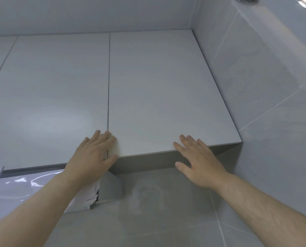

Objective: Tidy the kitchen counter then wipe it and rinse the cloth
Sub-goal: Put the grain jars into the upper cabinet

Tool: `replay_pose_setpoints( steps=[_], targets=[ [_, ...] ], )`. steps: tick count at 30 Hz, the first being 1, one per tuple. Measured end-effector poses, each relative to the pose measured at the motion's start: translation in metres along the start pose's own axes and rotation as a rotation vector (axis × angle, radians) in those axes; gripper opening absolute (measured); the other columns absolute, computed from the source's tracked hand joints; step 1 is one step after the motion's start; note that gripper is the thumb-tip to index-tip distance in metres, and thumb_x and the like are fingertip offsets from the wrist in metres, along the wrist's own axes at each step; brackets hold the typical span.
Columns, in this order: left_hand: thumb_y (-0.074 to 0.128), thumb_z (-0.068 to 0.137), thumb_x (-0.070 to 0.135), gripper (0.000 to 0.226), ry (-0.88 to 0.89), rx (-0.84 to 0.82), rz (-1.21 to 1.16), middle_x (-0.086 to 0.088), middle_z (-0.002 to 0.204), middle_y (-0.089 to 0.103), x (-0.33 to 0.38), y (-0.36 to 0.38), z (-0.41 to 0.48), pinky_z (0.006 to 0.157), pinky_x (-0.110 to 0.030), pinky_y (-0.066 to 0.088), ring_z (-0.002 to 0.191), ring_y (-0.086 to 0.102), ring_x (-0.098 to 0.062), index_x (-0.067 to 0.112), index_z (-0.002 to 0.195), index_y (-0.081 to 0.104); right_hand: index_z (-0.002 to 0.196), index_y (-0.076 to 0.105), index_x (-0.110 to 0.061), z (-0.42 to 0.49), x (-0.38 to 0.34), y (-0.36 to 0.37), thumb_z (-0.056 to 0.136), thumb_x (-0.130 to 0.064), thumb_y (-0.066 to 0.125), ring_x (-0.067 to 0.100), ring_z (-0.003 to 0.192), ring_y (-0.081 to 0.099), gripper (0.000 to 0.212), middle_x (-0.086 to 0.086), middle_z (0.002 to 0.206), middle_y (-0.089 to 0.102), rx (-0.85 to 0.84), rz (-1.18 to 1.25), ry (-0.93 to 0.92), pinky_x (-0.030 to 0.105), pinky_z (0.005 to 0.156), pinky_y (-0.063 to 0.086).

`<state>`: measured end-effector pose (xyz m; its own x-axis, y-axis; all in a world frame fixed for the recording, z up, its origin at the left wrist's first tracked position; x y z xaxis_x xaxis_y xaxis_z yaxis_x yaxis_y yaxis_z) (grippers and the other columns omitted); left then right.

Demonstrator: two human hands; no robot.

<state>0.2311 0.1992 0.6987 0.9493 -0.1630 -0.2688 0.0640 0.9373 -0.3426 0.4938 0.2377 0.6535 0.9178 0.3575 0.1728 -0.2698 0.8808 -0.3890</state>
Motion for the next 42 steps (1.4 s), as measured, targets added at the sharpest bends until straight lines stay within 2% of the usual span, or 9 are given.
replay_pose_setpoints(
  steps=[10,15,18,22,26,30,34,38,42],
  targets=[
    [0.014,0.074,0.058,0.079,0.069,-0.026,0.061,0.007,0.157,0.016,0.005,0.003,-0.003,0.111,-0.032,0.012,0.141,0.010,-0.012,0.024,0.144,0.027,0.152,0.014,-0.037,0.000,0.005,0.005,0.080,-0.068,0.010,-0.005,0.137,-0.021,0.079,-0.011,0.161,-0.005,0.049,0.020,-0.017,0.024,0.113,-0.017],
    [0.015,0.070,0.061,0.086,0.027,-0.087,0.020,0.008,0.159,0.007,0.004,0.003,-0.003,0.116,-0.034,0.009,0.147,0.007,-0.014,0.026,0.149,0.020,0.153,0.016,-0.033,-0.001,0.002,-0.004,0.095,-0.058,0.035,0.004,0.146,-0.011,0.066,-0.007,0.162,-0.003,-0.030,0.025,-0.011,0.027,0.117,-0.011],
    [0.017,0.067,0.061,0.084,0.003,-0.134,0.036,0.007,0.154,0.024,0.010,-0.004,-0.003,0.108,-0.036,0.022,0.139,0.024,-0.015,0.023,0.141,0.032,0.153,0.017,-0.029,-0.004,-0.004,-0.011,0.097,-0.055,0.036,0.012,0.149,-0.004,0.065,-0.003,0.163,-0.001,-0.105,0.025,0.015,0.033,0.121,-0.004],
    [0.020,0.075,0.060,0.076,-0.053,-0.217,0.065,0.007,0.145,0.035,0.018,-0.011,-0.003,0.107,-0.036,0.021,0.134,0.029,-0.014,0.023,0.140,0.035,0.152,0.026,-0.022,-0.014,-0.011,-0.020,0.098,-0.052,0.035,0.015,0.149,0.007,0.062,0.001,0.163,0.009,-0.178,0.046,0.049,0.035,0.120,0.008],
    [0.032,0.084,0.059,0.069,-0.075,-0.081,-0.124,0.005,0.145,0.045,0.038,-0.025,-0.028,0.113,-0.033,0.017,0.136,0.033,-0.014,0.021,0.140,0.045,0.138,0.050,-0.019,-0.046,-0.021,-0.030,0.097,-0.045,0.039,0.019,0.143,0.029,0.050,0.004,0.157,0.031,-0.087,0.018,0.016,0.032,0.114,0.023],
    [0.057,0.091,0.040,0.046,-0.205,0.011,-0.542,0.011,0.137,0.050,0.060,-0.030,-0.072,0.097,-0.021,0.030,0.116,0.040,0.001,0.027,0.134,0.052,0.141,0.047,-0.022,-0.091,-0.027,-0.001,0.098,-0.047,0.038,0.019,0.146,0.022,0.050,0.004,0.159,0.025,-0.263,0.054,0.057,0.036,0.116,0.022],
    [0.064,0.085,0.042,0.052,-0.221,-0.023,-0.607,0.019,0.138,0.046,0.085,-0.014,-0.120,0.101,-0.021,0.032,0.124,0.046,-0.004,0.032,0.134,0.050,0.146,0.037,-0.026,-0.136,-0.041,0.019,0.090,-0.061,0.014,0.019,0.149,0.009,0.069,0.005,0.162,0.012,-0.352,0.077,0.069,0.036,0.118,0.013],
    [0.061,0.071,0.058,0.066,-0.186,-0.084,-0.636,0.025,0.137,0.039,0.114,0.004,-0.182,0.100,0.001,0.016,0.127,0.026,0.016,0.034,0.131,0.052,0.150,0.025,-0.030,-0.189,-0.061,0.035,0.073,-0.064,-0.003,0.019,0.150,0.000,0.089,0.003,0.163,0.003,-0.398,0.147,0.052,0.039,0.120,0.005],
    [0.057,0.065,0.070,0.064,-0.341,-0.176,-0.700,0.026,0.135,0.040,0.121,0.029,-0.246,0.106,-0.018,0.025,0.130,0.032,0.008,0.046,0.124,0.047,0.152,0.021,-0.029,-0.242,-0.073,0.053,0.073,-0.067,-0.002,0.019,0.150,-0.001,0.090,0.003,0.163,0.002,-0.503,0.229,0.108,0.038,0.120,0.002]
  ],
)
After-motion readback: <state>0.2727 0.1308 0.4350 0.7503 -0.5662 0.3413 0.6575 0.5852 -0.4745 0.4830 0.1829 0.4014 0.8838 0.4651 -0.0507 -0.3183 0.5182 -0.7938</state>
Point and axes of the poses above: each hand's wrist, its own z-axis towards the middle knuckle, its own y-axis out of the palm, x = y × z, the point moved 9 cm from there along z, towards the middle knuckle
